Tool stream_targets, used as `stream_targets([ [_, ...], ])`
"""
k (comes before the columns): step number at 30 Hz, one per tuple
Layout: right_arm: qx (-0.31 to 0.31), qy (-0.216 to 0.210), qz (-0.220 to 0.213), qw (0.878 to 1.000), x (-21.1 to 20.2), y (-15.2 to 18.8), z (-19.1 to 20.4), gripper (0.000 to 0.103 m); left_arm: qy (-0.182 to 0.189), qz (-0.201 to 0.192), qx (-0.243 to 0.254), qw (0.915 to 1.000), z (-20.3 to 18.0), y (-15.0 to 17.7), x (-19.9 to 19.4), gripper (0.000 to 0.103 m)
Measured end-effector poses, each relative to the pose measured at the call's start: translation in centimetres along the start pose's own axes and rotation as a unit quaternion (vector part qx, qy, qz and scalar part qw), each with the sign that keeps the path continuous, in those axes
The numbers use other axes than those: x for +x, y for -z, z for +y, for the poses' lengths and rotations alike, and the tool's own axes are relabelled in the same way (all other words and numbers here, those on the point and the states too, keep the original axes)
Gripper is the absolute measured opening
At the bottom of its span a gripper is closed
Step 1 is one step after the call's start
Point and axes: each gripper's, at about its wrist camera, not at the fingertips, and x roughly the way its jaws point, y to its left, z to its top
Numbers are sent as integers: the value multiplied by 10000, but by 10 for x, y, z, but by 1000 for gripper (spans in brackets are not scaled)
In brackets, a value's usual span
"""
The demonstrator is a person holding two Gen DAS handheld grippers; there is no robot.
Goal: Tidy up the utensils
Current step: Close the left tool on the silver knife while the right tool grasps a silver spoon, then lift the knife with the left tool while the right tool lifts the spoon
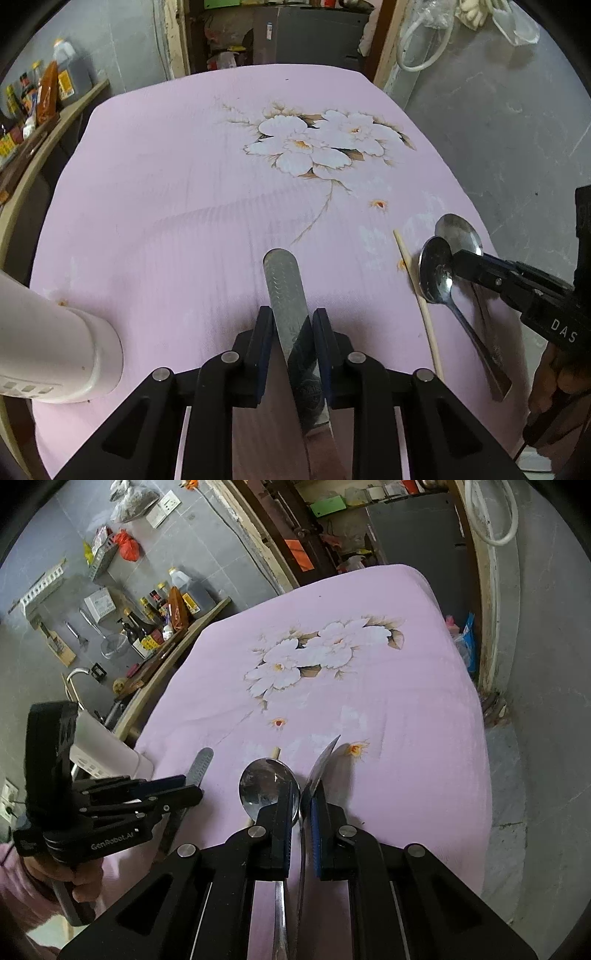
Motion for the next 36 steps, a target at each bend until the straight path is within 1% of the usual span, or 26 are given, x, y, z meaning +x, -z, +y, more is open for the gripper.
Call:
stream_targets([
  [3,154,-143,20,9998,1,-5,-4,8,63,9,-75,10000,1,0,0,19],
  [9,250,-155,68,9995,6,-13,-3,8,592,94,-386,9975,10,0,-2,18],
  [15,292,-121,87,9995,8,-13,-2,9,591,-32,-128,9982,-3,4,-11,17],
  [19,357,-143,261,9989,12,-14,-4,9,662,-130,17,9977,-6,4,-17,17],
  [26,389,-160,396,9983,15,-20,-6,8,839,-251,117,9961,1,5,-33,18],
  [27,369,-145,393,9984,14,-20,-5,8,868,-294,136,9957,2,6,-38,18],
  [29,284,-99,317,9990,11,-20,-1,3,905,-379,151,9951,4,7,-45,18],
  [36,3,6,-105,9999,-12,-20,18,2,989,-704,108,9925,12,16,-67,18],
])
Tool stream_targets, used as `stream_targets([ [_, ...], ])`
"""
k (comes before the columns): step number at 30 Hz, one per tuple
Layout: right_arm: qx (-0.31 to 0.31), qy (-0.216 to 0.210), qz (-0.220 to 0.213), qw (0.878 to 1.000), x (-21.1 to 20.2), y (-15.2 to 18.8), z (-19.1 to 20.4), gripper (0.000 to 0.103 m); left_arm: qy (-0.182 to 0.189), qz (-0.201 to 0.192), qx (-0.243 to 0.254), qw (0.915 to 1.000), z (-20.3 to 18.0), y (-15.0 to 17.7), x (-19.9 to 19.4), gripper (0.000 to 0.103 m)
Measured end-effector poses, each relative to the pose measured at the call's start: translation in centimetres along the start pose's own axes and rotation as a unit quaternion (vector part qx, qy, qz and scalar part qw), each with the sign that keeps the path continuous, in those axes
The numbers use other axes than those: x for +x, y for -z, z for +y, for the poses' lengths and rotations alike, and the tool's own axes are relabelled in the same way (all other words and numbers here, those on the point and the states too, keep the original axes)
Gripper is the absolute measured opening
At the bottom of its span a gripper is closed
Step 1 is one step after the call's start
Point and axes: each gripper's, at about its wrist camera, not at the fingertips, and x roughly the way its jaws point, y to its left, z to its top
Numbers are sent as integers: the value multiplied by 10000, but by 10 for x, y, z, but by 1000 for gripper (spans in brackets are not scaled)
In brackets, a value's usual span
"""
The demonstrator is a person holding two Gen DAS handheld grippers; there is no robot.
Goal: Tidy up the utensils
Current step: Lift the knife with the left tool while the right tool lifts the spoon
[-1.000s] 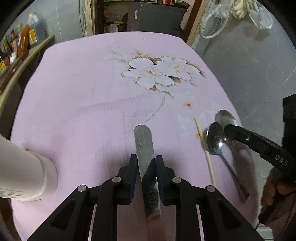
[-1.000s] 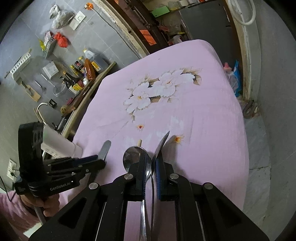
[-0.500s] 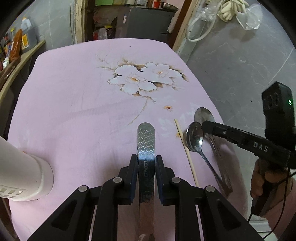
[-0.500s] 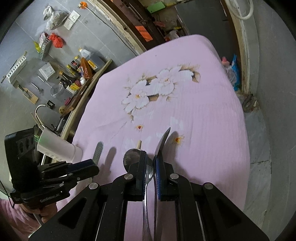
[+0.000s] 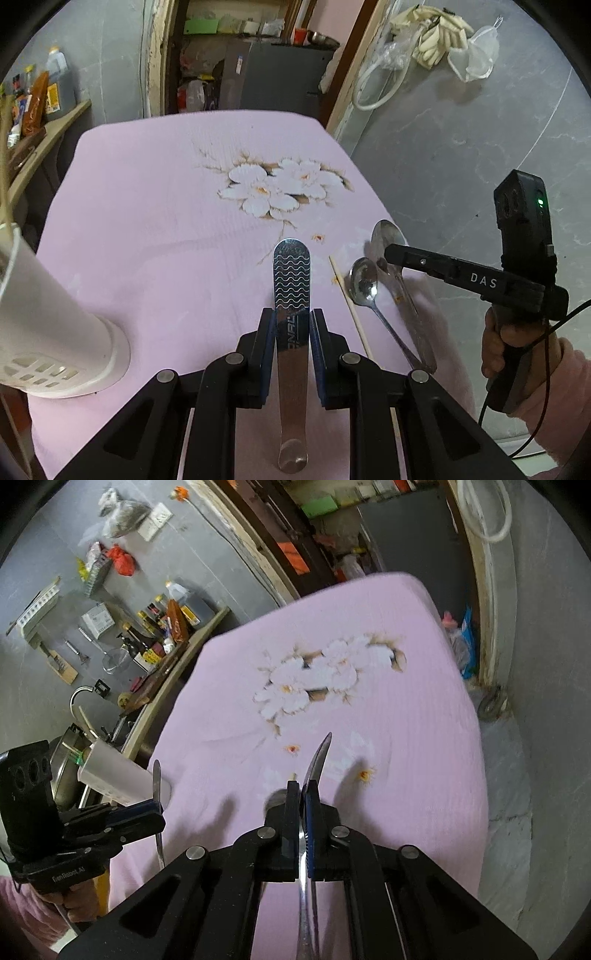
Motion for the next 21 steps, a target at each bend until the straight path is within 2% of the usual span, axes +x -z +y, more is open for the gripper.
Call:
stream_targets([
  [14,-397,-300,-613,9969,-30,10,44,2,9,-757,65,9971,0,21,-45,18],
  [21,-470,-356,-694,9958,-36,19,61,2,13,-1030,36,9947,3,30,-61,17],
])
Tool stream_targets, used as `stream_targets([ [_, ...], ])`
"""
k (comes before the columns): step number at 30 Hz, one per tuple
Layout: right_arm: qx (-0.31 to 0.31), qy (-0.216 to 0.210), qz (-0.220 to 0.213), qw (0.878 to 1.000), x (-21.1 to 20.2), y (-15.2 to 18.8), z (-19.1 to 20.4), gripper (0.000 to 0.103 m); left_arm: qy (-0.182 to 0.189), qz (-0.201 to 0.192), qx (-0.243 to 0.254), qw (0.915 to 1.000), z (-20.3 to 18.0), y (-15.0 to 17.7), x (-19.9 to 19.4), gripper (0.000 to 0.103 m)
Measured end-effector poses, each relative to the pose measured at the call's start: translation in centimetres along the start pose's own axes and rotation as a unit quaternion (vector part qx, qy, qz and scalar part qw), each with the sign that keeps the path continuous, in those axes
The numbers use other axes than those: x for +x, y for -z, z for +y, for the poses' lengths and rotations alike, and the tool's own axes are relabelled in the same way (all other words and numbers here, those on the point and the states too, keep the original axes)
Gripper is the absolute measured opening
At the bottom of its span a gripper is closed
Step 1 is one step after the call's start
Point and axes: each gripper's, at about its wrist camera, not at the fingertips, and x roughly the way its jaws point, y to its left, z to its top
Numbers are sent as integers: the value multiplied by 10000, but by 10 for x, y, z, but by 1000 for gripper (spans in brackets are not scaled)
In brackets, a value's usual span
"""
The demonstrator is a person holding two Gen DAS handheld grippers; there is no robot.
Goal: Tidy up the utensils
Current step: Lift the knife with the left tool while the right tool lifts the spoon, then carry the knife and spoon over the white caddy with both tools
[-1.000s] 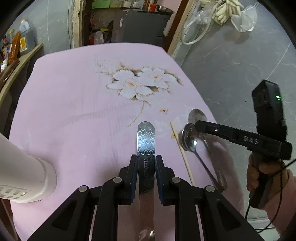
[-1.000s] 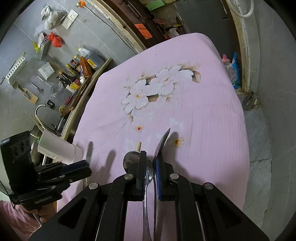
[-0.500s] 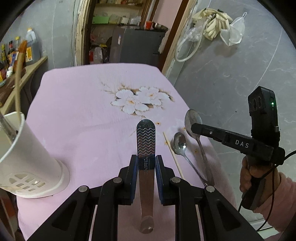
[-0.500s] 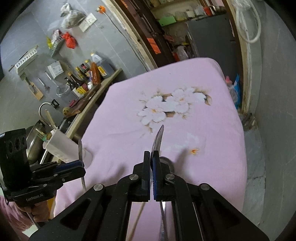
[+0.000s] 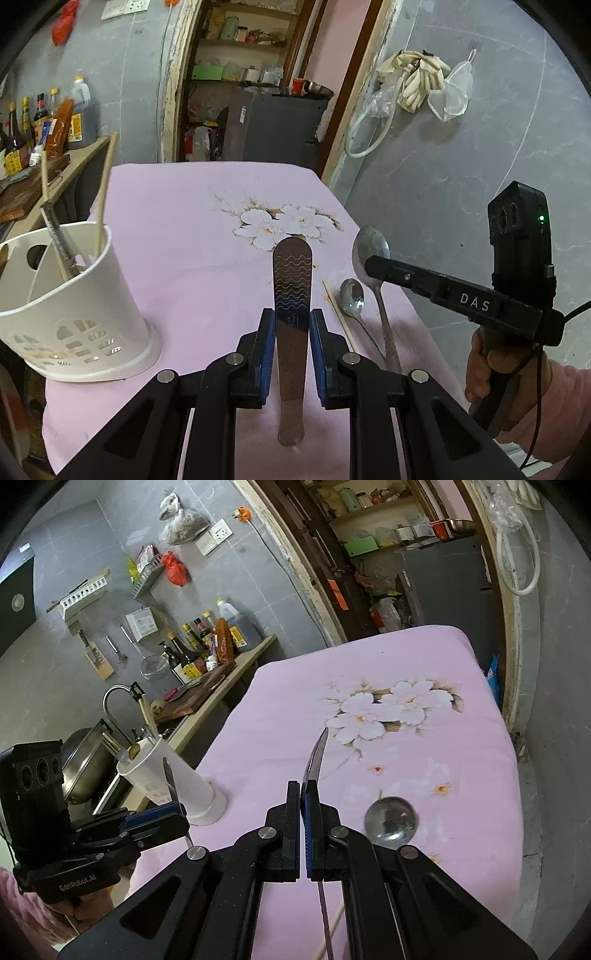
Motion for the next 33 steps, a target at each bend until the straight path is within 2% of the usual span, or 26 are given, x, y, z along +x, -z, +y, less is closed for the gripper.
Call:
stream_targets([
  [7,-11,-3,-165,9999,-6,4,13,2,-91,-272,-64,9996,4,5,-14,17],
  [11,-32,-12,-192,9998,-7,7,21,2,-52,-275,-66,9996,7,7,-14,17],
  [12,-46,-7,-190,9998,-7,8,22,2,-48,-280,-54,9996,7,8,-14,15],
  [13,-59,-3,-180,9998,-8,9,23,2,-64,-270,-4,9996,6,8,-14,3],
  [22,54,25,-294,9995,-15,14,26,2,-120,-255,83,9996,-1,8,-12,2],
  [24,89,0,-418,9991,-20,12,28,2,-128,-283,50,9995,0,7,-15,2],
  [29,134,-180,-1112,9935,-40,-2,43,2,-261,-526,-91,9982,2,-6,-31,2],
  [33,-55,-241,-1566,9873,-47,-16,67,2,-366,-738,-221,9964,9,-23,-50,2],
])
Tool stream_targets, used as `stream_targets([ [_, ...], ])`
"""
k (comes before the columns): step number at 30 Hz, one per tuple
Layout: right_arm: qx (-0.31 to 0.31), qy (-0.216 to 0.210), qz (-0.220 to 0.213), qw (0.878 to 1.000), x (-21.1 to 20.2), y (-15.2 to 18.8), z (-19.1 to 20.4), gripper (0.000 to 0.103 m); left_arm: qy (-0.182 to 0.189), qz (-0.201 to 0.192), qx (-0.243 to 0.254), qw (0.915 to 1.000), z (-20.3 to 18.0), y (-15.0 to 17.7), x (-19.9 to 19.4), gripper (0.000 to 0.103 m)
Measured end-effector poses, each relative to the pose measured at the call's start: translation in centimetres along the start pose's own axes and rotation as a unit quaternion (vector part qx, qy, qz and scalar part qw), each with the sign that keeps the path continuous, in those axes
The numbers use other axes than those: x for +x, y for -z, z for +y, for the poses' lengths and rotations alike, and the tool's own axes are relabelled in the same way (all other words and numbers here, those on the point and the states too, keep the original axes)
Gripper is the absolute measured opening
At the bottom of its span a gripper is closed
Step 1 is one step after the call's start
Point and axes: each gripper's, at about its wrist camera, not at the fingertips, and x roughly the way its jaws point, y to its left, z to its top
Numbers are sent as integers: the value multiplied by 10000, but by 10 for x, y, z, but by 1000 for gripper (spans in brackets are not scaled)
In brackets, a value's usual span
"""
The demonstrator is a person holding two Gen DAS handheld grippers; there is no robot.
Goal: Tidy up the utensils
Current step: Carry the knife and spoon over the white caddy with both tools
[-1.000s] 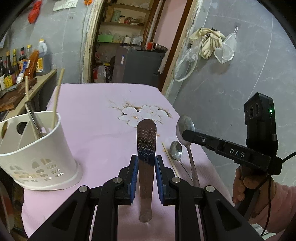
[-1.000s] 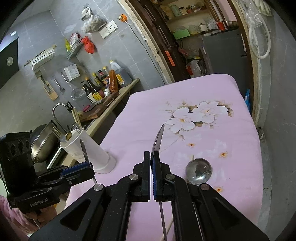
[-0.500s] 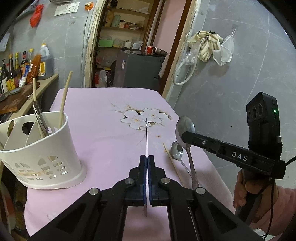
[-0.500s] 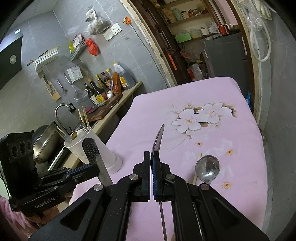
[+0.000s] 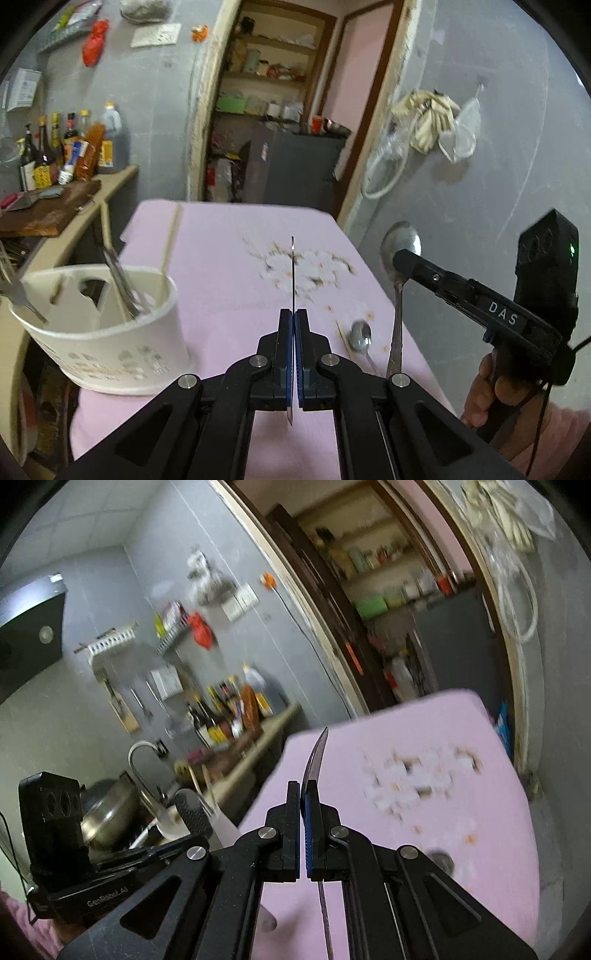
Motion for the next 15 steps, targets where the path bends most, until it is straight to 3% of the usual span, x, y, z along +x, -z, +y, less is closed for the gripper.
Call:
stream_targets([
  [6,-429,-171,-563,9973,5,-28,53,2,-168,-334,-44,9993,19,-34,-30,2],
  [15,-532,-1003,-1005,9884,43,-53,131,2,-432,-731,-259,9960,76,-76,-83,2],
])
